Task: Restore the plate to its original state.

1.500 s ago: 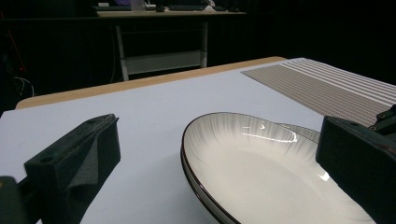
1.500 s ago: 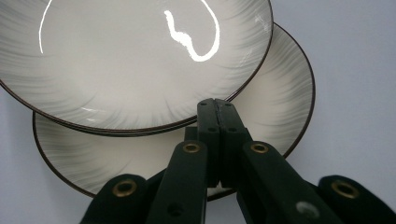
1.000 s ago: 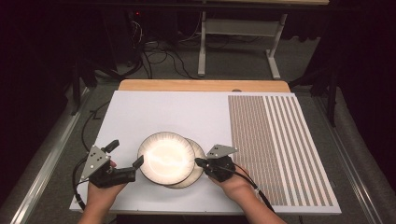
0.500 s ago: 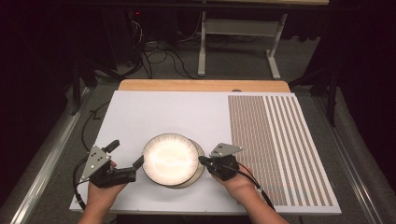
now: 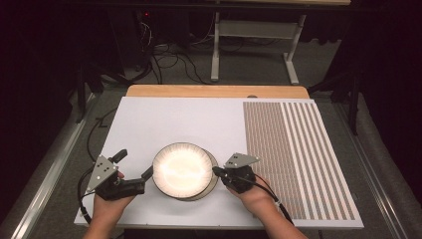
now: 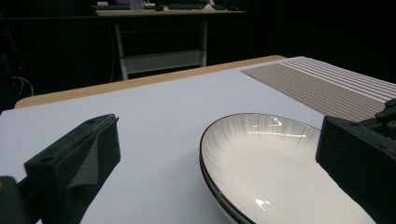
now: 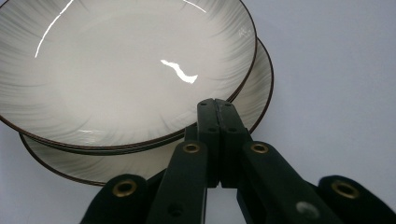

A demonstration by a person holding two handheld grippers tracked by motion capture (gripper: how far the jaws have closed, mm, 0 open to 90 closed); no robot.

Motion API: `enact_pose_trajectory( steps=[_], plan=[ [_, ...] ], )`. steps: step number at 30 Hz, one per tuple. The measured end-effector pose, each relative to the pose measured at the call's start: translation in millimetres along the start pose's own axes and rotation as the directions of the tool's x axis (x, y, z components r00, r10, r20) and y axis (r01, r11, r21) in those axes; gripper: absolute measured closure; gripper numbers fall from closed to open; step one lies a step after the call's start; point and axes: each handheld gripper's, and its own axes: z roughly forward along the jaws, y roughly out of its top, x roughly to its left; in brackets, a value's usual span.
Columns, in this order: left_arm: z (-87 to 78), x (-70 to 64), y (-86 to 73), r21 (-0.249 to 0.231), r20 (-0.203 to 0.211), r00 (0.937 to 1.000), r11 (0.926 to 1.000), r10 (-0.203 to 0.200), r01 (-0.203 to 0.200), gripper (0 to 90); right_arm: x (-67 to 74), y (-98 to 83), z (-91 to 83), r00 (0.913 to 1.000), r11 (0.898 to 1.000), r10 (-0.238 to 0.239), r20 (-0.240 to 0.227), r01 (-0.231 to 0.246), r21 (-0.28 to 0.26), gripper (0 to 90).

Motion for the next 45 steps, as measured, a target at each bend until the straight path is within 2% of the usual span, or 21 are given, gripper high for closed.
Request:
enact_pose_trajectory(
  steps=[13, 24, 32, 34, 35, 36, 38, 40, 44, 45],
  plan=[
    [0.5, -0.5, 0.0, 0.001, 0.002, 1.0000, 1.0000, -0.001, 0.001, 0.5, -9.6, -1.0, -9.5, 0.9993, 1.000, 0.022, 0.029, -0.022, -0.020, 90.0],
    [1.9, -1.3, -0.9, 0.009, 0.006, 1.0000, 1.0000, 0.002, -0.002, 0.5, -10.9, -1.0, -14.6, 0.9994, 0.999, 0.024, 0.025, -0.023, -0.022, 90.0],
    [2.6, -2.1, -1.1, 0.012, 0.010, 1.0000, 0.9999, 0.001, -0.001, 0.5, -19.0, -3.0, -36.8, 0.9980, 0.997, 0.047, 0.041, -0.044, -0.069, 90.0],
    [2.6, -2.0, -1.2, 0.012, 0.010, 1.0000, 0.9999, 0.000, 0.000, 0.5, -22.6, -5.0, -47.5, 0.9973, 0.994, 0.058, 0.045, -0.054, -0.090, 88.8],
    [2.7, -1.9, -1.2, 0.012, 0.010, 1.0000, 0.9999, 0.000, 0.000, 0.5, -22.6, -5.0, -47.5, 0.9973, 0.994, 0.058, 0.045, -0.054, -0.090, 88.8],
    [2.8, -2.0, -1.3, 0.013, 0.010, 0.9999, 0.9999, 0.001, -0.001, 0.5, -25.5, -7.4, -56.4, 0.9962, 0.992, 0.071, 0.050, -0.065, -0.105, 87.3],
    [2.8, -1.9, -1.4, 0.015, 0.010, 0.9999, 0.9999, 0.004, -0.004, 0.5, -26.7, -8.5, -59.5, 0.9959, 0.992, 0.073, 0.053, -0.067, -0.111, 86.3],
    [3.0, -1.9, -1.5, 0.017, 0.010, 0.9999, 0.9999, 0.004, -0.004, 0.4, -32.0, -13.7, -72.6, 0.9937, 0.987, 0.091, 0.065, -0.081, -0.140, 80.7],
    [3.6, -2.4, -1.7, 0.016, 0.011, 0.9999, 0.9999, 0.001, -0.001, 0.5, -37.4, -20.2, -84.8, 0.9921, 0.983, 0.098, 0.078, -0.085, -0.161, 75.5],
    [3.9, -2.8, -1.7, 0.015, 0.012, 0.9999, 0.9999, -0.001, 0.001, 0.5, -40.7, -24.5, -92.6, 0.9902, 0.980, 0.107, 0.089, -0.090, -0.177, 66.8]
  ],
)
